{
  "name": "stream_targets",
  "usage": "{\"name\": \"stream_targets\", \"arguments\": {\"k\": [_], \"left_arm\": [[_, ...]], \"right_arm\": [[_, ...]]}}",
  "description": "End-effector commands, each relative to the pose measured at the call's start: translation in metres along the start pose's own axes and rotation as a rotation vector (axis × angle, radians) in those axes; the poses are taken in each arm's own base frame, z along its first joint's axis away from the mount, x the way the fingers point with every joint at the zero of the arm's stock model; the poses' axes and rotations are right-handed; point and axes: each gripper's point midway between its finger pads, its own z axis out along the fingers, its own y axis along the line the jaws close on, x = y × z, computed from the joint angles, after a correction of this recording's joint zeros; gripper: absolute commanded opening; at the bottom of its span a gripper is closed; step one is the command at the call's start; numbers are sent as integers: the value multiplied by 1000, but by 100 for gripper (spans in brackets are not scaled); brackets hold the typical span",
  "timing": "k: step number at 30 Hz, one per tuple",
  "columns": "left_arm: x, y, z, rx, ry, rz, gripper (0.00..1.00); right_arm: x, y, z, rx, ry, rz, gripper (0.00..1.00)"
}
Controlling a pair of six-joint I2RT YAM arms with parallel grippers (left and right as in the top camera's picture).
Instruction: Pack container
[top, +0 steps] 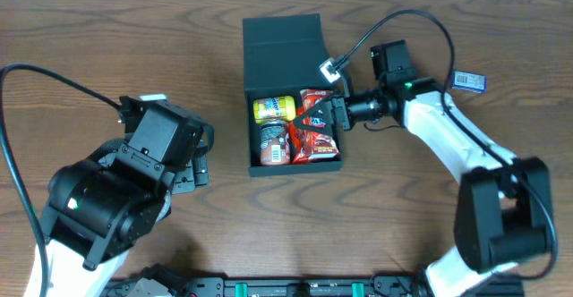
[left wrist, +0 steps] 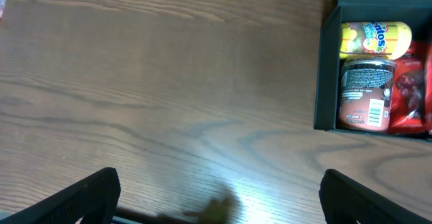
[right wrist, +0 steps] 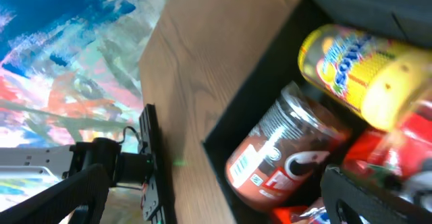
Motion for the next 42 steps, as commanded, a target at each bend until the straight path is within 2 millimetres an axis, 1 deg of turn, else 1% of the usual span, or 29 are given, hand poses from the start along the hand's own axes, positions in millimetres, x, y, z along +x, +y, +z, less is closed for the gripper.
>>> {"name": "stream_targets", "arguments": {"k": [1, 5, 7, 10, 14, 17, 21, 23, 25, 28, 32, 34, 38, 40, 42], "left_arm": [[-1, 2, 0, -6, -2, -17, 95], [-1, 2, 0, -10, -4, -17, 95], [-1, 2, 0, -10, -4, -16, 95], [-1, 2, 0, -10, -4, -16, 95], [-1, 3, 0, -12, -5, -16, 95], [-1, 3, 0, -13, -5, -8, 95], [-1, 3, 0, -13, -5, -8, 95], [-1, 3, 0, -12, -5, -8, 95], [-1, 3, 0, -13, -5, -8, 95], [-1, 3, 0, -12, -6, -8, 95], [-1, 3, 0, -12, -5, -9, 95], [-1, 3, 0, -12, -5, -8, 95], [-1, 3, 0, -12, -5, -9, 95], [-1, 3, 0, -12, -5, -9, 95], [-1, 3, 0, -12, -5, -9, 95]], "right_arm": [[12, -11, 10, -21, 32, 61, 99], [16, -26, 15, 3, 42, 78, 99], [15, -29, 17, 1, 40, 75, 99], [12, -25, 17, -21, 31, 78, 99], [4, -4, 12, -131, 3, 42, 99], [-4, 5, 4, -140, -19, 55, 99], [-16, 37, -13, -136, -59, -29, 99], [-18, 54, -21, -119, -70, -64, 99], [-16, 65, -25, -81, -72, -75, 99], [-3, 71, -24, 1, -37, -58, 99], [22, 74, -9, -16, 49, -40, 99], [35, 71, 0, -25, 78, -27, 99], [53, 57, 8, -18, 94, 22, 99], [62, 43, 10, 28, 98, 82, 99], [69, 35, 13, 42, 95, 109, 99]]}}
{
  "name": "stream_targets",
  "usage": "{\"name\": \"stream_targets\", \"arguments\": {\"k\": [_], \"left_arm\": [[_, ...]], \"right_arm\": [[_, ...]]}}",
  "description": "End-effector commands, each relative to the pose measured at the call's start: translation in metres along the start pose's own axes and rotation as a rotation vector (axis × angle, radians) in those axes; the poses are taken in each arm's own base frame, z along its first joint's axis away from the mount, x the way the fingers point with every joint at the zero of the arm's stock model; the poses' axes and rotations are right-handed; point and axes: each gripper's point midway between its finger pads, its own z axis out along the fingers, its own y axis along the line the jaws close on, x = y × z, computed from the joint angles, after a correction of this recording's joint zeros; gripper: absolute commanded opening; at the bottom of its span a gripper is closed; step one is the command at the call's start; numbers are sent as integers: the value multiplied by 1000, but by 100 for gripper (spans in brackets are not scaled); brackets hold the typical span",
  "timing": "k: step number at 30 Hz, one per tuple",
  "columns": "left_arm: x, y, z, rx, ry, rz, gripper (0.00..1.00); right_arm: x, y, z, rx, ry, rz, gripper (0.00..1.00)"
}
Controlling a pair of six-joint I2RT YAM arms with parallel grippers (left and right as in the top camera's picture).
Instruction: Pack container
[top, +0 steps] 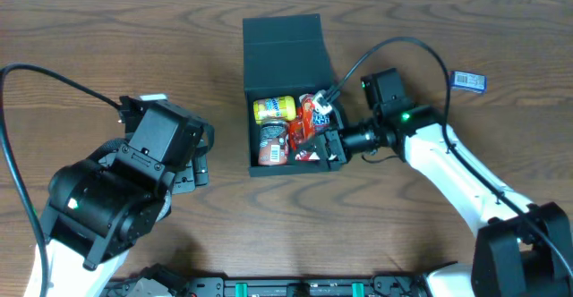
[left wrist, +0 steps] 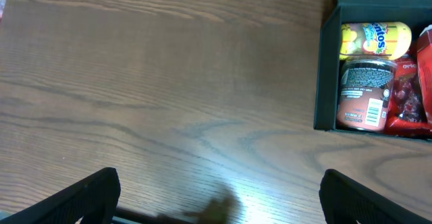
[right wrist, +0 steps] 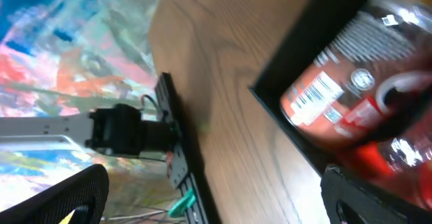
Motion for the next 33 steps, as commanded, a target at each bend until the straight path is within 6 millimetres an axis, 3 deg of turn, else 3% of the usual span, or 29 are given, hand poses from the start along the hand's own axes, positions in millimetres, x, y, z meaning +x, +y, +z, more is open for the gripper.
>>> {"name": "stream_targets", "arguments": {"k": [1, 4, 8, 13, 16, 20, 27, 29, 33], "left_arm": [[-1, 3, 0, -12, -5, -9, 95], [-2, 2, 0, -10, -7, -10, 95], [-2, 2, 0, -10, -7, -10, 95], [-2, 2, 0, -10, -7, -10, 95], [-2, 2, 0, -10, -7, -10, 95], [-2, 2, 0, -10, -7, -10, 95], [-2, 2, 0, -8, -5, -10, 95], [-1, 2, 0, -8, -5, -10, 95], [-1, 2, 0, -7, -5, -10, 95]], "right_arm": [[10, -13, 6, 26, 6, 65, 99], [9, -20, 8, 41, -13, 77, 99], [14, -51, 7, 196, -22, 154, 99], [20, -60, 12, 204, -2, 189, 99], [17, -52, 13, 156, -6, 176, 99], [-2, -15, 11, -21, -42, 97, 99], [-45, 25, -19, -36, -185, -41, 99], [-51, 24, -21, -23, -205, -72, 99], [-58, 0, -19, 1, -222, -46, 99]]}}
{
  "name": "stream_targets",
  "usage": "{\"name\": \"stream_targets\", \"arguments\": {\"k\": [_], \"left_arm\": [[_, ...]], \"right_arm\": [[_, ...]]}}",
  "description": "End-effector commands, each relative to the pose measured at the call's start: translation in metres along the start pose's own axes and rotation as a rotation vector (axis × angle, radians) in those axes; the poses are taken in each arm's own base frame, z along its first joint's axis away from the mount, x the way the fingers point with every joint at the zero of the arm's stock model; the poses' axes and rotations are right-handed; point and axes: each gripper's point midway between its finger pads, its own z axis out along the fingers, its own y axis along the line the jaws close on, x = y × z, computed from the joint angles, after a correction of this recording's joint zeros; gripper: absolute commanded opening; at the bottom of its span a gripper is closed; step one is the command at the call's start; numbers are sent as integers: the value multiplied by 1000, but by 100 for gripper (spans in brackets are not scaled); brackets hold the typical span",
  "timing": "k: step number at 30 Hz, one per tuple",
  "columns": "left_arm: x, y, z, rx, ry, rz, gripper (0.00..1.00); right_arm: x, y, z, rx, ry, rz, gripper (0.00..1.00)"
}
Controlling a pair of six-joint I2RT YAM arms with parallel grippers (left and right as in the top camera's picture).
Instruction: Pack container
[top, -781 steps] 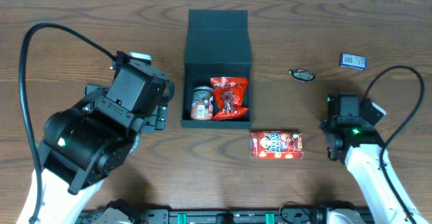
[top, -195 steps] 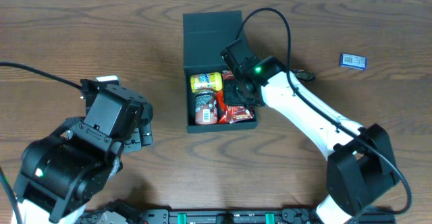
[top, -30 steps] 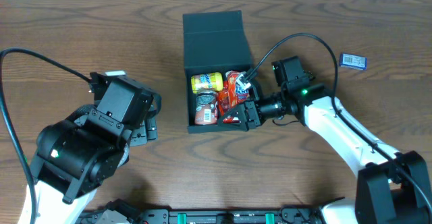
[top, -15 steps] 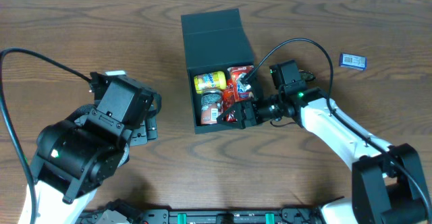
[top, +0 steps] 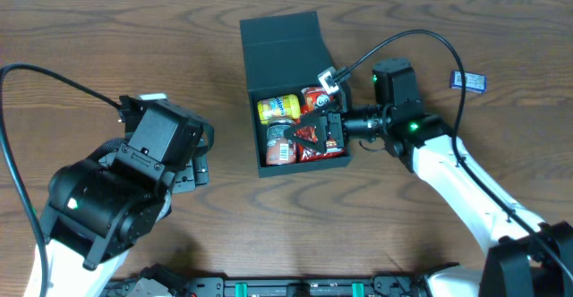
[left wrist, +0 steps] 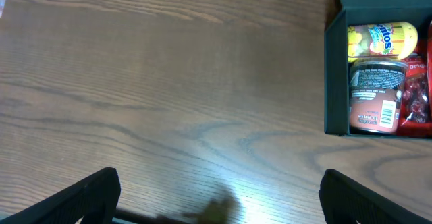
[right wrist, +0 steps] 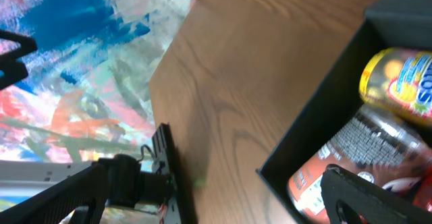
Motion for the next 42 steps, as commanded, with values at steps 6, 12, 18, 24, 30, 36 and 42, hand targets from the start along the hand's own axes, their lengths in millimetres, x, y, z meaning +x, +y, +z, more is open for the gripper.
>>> {"name": "stream_targets", "arguments": {"k": [6, 12, 18, 24, 30, 36, 42], "left_arm": [[0, 2, 0, -6, 1, -8, 95], [0, 2, 0, -5, 1, -8, 95], [0, 1, 0, -4, 3, -7, 95], [2, 2, 0, -7, 9, -4, 95], [2, 2, 0, -8, 10, -4, 95], [2, 2, 0, -8, 9, -4, 95], [2, 2, 0, -7, 8, -5, 95]], "right_arm": [[6, -54, 13, 10, 21, 112, 99], [11, -76, 24, 16, 25, 159, 99], [24, -99, 32, 49, 50, 217, 99], [23, -100, 31, 48, 49, 209, 99], [1, -81, 12, 48, -13, 147, 99], [-41, -8, -31, 34, -151, -52, 99], [-51, 51, -75, 152, -279, -186, 99]]}}
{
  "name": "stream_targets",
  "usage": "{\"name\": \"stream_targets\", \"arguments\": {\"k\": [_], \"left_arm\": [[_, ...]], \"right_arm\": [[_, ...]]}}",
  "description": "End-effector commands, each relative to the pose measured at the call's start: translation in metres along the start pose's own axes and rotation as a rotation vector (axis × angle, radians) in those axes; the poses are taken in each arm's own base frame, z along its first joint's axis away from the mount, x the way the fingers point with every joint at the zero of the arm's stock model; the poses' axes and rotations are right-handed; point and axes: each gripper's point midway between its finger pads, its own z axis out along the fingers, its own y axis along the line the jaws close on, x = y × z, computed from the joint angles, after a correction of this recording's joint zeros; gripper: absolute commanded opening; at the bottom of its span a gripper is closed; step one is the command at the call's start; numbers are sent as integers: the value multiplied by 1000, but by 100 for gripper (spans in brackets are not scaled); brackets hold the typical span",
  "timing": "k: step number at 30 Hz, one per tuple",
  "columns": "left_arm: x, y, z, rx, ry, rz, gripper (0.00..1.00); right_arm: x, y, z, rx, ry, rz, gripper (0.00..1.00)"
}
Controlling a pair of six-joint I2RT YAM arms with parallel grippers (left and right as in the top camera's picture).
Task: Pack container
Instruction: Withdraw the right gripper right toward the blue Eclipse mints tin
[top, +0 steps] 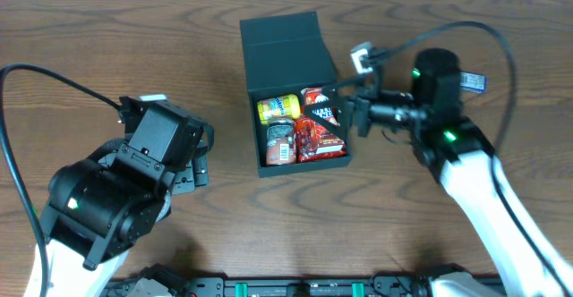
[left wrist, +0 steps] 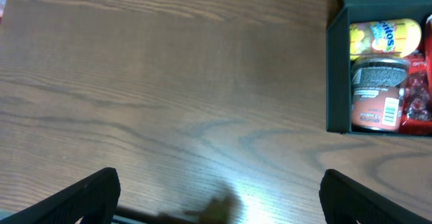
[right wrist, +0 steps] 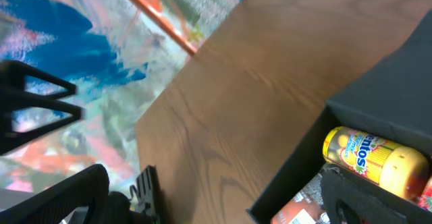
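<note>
The black box (top: 253,127) stands open at table centre, its lid (top: 282,39) folded back. Inside lie a yellow tube (top: 276,109), a brown jar (top: 279,142) and red packets (top: 320,129). My right gripper (top: 353,109) hovers at the box's right wall, open and holding nothing; in the right wrist view the right gripper (right wrist: 219,207) looks past the yellow tube (right wrist: 378,158). My left gripper (left wrist: 219,207) is open over bare wood, left of the box (left wrist: 335,69), and shows in the overhead view as the left gripper (top: 202,156).
A small blue card (top: 472,80) lies at the far right, partly behind the right arm. The right arm's cable (top: 466,33) loops above it. The left arm's bulk (top: 116,190) fills the front left of the wooden table (top: 107,46).
My right gripper was over the red packets inside the box; now it is back at the box's right wall and higher. The packets lie uncovered. Box and left arm are unchanged.
My open right gripper first stood at the box's right side over the red packets, then lower at the front right corner among them. Afterwards the box sat slightly shifted and turned, with the gripper over the packets. Now the gripper is outside, empty.
</note>
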Motion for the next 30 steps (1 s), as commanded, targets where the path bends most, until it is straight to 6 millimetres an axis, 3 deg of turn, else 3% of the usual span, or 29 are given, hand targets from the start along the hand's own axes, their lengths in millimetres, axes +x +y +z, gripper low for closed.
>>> {"name": "stream_targets", "arguments": {"k": [1, 4, 8, 12, 18, 23, 28, 30], "left_arm": [[0, 1, 0, -2, -1, -10, 95], [0, 1, 0, -1, -2, -10, 95], [0, 1, 0, 0, -2, -11, 95], [0, 1, 0, 0, -1, -11, 95], [1, -1, 0, 16, 8, -11, 95], [2, -1, -2, 21, 6, -13, 95], [2, -1, -3, 27, 3, -15, 95], [3, -1, -3, 28, 4, -15, 95]], "right_arm": [[-8, 7, -20, 122, -63, -55, 99], [1, -1, -44, 311, -76, -56, 99], [28, -41, -94, 710, -61, 40, 99], [44, -66, -136, 1000, -13, 91, 99], [26, -73, -172, 1163, -10, 156, 99], [2, -91, -215, 1281, -66, 253, 99], [-3, -122, -259, 1384, -262, 578, 99], [-1, -135, -266, 1399, -325, 681, 99]]}}
